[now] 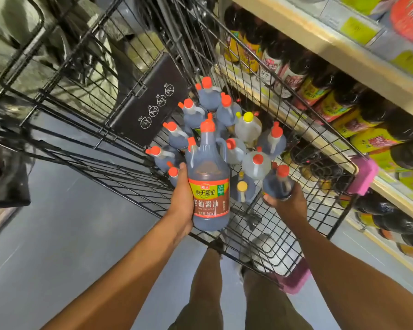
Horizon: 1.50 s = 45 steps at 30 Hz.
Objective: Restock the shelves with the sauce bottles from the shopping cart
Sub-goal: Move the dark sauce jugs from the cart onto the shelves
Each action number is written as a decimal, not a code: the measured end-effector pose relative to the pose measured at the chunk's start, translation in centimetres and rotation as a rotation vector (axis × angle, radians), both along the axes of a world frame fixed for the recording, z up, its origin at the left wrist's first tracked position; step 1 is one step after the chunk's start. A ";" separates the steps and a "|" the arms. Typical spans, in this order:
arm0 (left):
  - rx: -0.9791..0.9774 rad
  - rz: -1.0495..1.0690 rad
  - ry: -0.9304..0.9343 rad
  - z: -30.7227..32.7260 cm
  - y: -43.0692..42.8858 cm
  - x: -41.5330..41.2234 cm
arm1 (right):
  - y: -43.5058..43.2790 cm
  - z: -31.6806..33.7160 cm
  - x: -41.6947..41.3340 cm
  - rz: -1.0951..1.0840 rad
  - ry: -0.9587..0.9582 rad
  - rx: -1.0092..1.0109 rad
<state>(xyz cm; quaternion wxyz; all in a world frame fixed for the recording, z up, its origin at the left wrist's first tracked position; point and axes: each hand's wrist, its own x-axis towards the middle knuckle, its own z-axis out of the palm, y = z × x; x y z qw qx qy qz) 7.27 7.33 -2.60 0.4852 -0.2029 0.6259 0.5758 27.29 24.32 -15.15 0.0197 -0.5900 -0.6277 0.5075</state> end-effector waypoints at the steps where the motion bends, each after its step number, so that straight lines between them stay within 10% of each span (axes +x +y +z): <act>1: -0.001 0.008 0.002 0.3 0.0 0.1 | 0.0 1.1 -0.2 0.006 0.011 -0.027; 22: 0.244 0.023 0.127 18.5 3.1 6.2 | 5.2 29.6 2.8 0.198 0.578 -0.270; 45: 0.640 -0.605 0.054 28.3 10.0 6.9 | 0.2 42.5 10.0 -0.515 1.038 -0.271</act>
